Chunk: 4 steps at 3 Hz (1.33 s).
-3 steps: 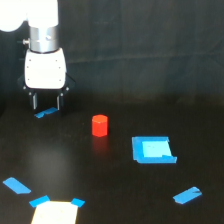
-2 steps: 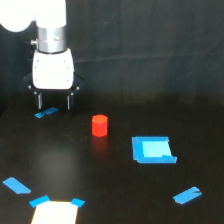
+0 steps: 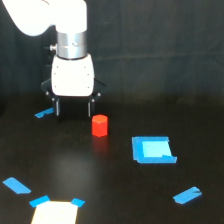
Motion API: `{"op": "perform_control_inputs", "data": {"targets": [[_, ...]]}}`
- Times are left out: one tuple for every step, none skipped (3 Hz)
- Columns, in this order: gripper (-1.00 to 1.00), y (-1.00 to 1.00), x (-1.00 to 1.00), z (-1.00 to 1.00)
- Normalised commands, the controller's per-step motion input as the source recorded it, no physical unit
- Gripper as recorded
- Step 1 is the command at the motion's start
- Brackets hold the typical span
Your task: Pick up the red object from the table
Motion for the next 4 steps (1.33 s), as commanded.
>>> {"op": "perform_control_inputs", "data": {"targets": [[1.0, -1.0, 0.76, -0.47], [0.72, -0.93, 0.37, -1.0], [0.86, -1.0, 0.55, -0.39], [0.22, -0.81, 1.0, -0.21]]}}
